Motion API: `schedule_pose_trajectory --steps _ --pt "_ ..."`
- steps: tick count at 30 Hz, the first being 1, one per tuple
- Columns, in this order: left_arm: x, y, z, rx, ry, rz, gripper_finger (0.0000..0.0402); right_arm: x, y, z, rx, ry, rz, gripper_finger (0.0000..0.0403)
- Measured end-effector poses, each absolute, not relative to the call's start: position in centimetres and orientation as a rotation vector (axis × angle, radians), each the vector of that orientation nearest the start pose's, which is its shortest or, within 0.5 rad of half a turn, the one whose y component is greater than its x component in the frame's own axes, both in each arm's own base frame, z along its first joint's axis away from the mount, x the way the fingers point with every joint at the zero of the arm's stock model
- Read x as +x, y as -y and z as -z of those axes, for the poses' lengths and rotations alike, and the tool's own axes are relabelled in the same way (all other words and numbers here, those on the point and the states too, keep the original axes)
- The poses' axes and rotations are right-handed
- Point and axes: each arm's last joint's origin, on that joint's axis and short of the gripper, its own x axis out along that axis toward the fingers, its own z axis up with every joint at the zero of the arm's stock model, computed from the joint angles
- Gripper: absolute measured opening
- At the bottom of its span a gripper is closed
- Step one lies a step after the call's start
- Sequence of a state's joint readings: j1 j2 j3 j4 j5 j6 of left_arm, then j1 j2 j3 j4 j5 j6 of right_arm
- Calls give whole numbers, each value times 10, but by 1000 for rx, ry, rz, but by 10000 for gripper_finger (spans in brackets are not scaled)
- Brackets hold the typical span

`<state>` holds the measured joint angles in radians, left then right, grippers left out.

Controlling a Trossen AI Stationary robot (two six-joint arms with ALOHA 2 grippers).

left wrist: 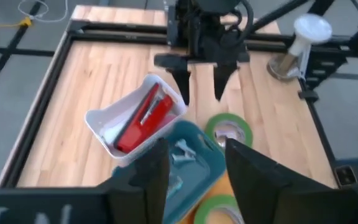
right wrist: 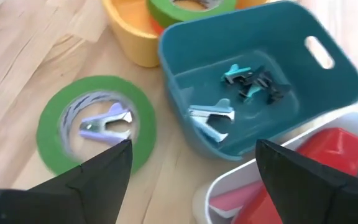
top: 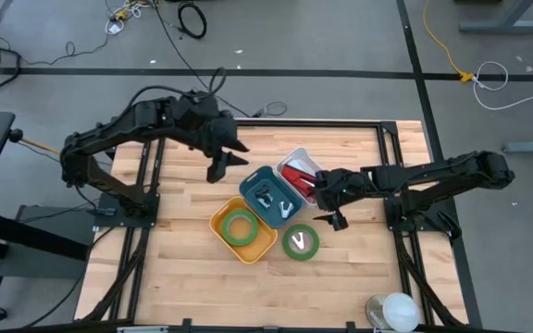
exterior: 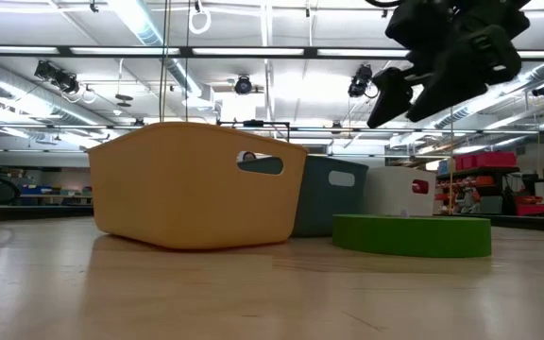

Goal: Pick and place Stapler, Stapler remover, tape
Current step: Put the green tape into the yellow bin

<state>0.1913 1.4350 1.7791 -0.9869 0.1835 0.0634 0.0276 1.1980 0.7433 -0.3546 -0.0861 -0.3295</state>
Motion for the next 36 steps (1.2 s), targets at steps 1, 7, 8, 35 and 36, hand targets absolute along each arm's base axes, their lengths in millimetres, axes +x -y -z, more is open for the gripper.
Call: schedule_pose_trajectory --steps 1,7,8,35,36 --pt "266 -46 -445 -59 -640 14 152 236 -11 -225 -300 -788 -253 338" --pt "259 -43 -431 -62 -647 28 123 233 -26 -223 -402 -802 -352 338" --pt "256 -42 -429 -65 -641 26 120 232 -28 -223 -420 -803 -371 338" --pt "215 -38 -409 -107 -631 -89 115 224 -87 -204 -793 -786 -691 338" --pt "215 -38 -409 -103 -631 -98 115 225 -87 -202 -794 -795 -693 338"
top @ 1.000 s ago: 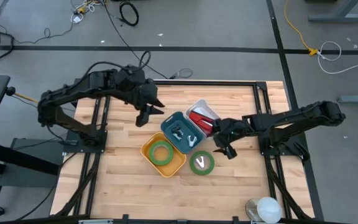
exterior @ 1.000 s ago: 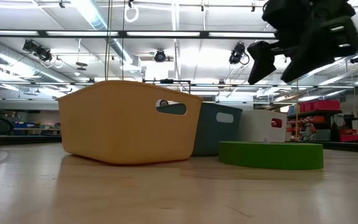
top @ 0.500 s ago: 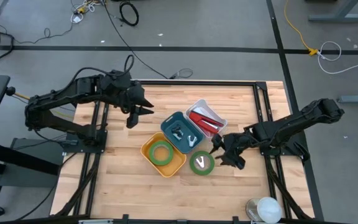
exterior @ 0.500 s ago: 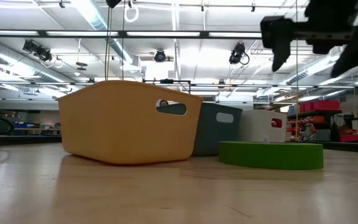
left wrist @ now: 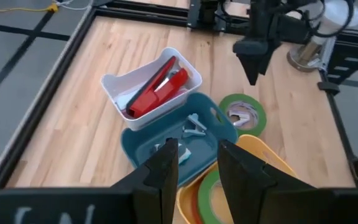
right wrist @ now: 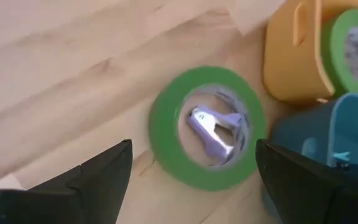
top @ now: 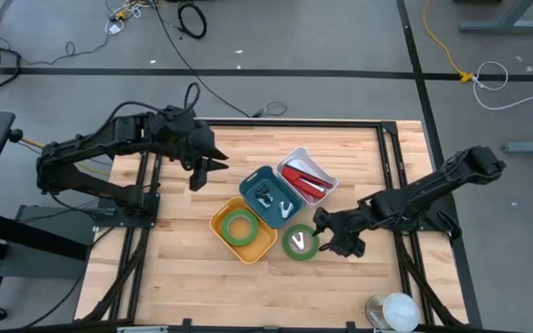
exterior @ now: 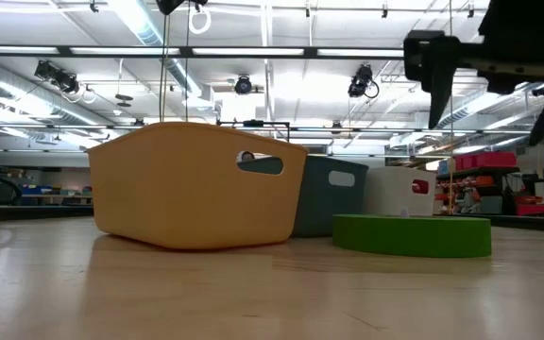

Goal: Pick and place Stapler, Stapler remover, tape
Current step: Put the green tape into the yellow bin

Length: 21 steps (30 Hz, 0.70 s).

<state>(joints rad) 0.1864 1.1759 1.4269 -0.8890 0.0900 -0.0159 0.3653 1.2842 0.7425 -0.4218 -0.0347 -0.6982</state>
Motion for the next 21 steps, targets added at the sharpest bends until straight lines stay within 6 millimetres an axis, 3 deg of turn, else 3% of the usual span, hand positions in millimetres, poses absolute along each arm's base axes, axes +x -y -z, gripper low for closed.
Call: schedule_pose_trajectory --steps 14,21 --pt "215 -38 -409 -98 -631 -110 115 261 -101 -214 -785 -846 -706 338" --pt "215 -38 -409 -98 -631 -109 115 275 -106 -194 -777 -930 -729 338"
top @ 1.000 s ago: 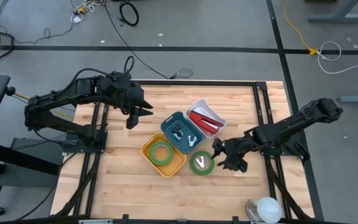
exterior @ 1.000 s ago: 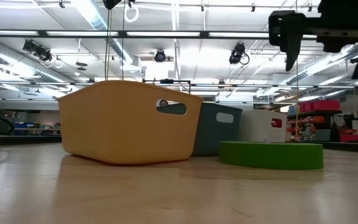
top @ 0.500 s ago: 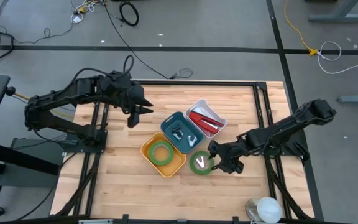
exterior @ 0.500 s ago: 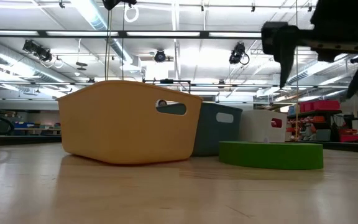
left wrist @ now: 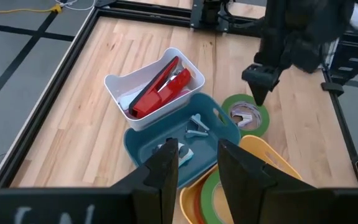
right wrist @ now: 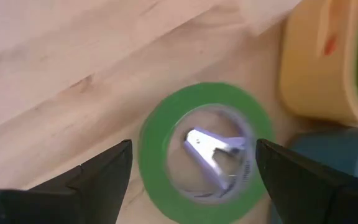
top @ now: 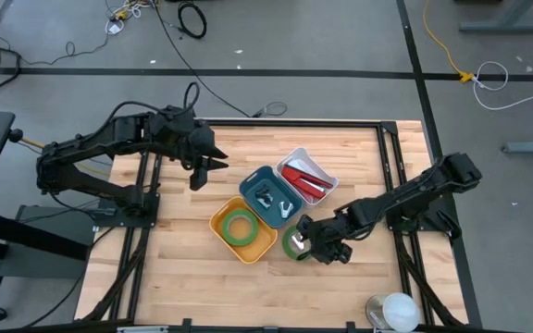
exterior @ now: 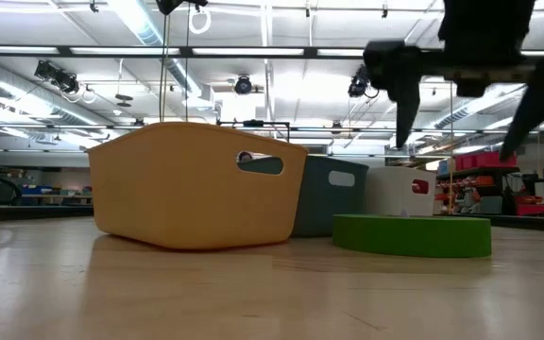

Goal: Pick and place Stapler, Stapler remover, tape
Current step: Put the green tape into the yellow bin

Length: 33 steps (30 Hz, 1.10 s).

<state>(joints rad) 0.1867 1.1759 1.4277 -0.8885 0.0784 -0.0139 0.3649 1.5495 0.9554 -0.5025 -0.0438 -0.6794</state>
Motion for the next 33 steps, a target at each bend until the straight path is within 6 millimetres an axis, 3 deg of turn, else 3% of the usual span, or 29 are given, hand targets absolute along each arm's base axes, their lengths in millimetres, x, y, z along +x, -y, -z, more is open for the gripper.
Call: schedule_pose_trajectory --steps 8,15,33 --pt "215 -38 -409 -87 -631 -106 115 281 -109 -170 -791 -1020 -760 338" --pt "215 -38 -409 -65 -633 -98 115 282 -109 -163 -788 -1053 -768 335" --pt "215 -38 -409 -64 -633 -98 115 284 -109 -143 -797 -1136 -793 246"
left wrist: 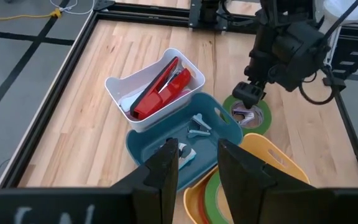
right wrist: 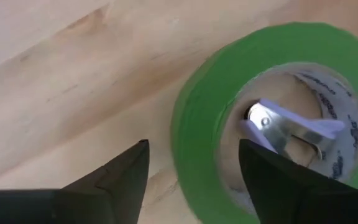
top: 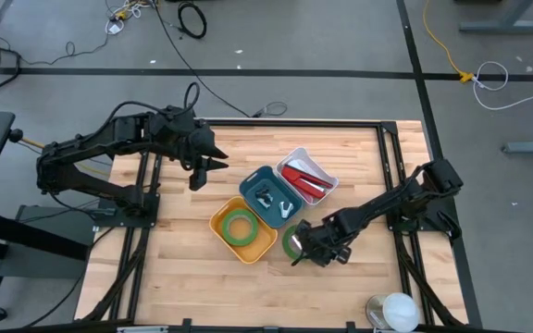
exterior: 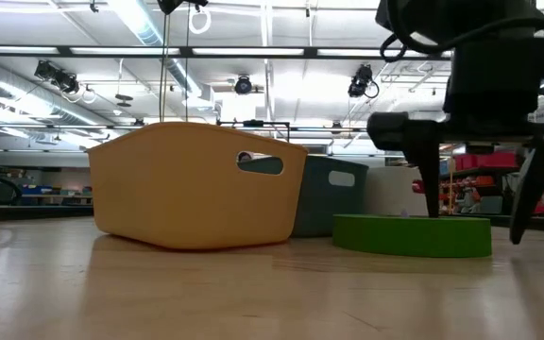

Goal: Pick and place Stapler, Stapler remover, tape
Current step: Put the green tape into the yellow bin

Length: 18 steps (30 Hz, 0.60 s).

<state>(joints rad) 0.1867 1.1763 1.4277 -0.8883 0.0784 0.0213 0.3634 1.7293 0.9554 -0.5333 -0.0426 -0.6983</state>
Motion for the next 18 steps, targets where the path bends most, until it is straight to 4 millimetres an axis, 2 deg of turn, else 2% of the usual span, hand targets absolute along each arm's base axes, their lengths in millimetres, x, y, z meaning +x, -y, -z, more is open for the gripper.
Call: schedule_pose_trajectory --steps 7,18 --pt "215 -38 -409 -73 -632 -101 115 286 -109 -137 -821 -1144 -769 216" --pt "215 -38 -408 -74 -638 -100 115 287 -110 -137 -810 -1139 -768 135"
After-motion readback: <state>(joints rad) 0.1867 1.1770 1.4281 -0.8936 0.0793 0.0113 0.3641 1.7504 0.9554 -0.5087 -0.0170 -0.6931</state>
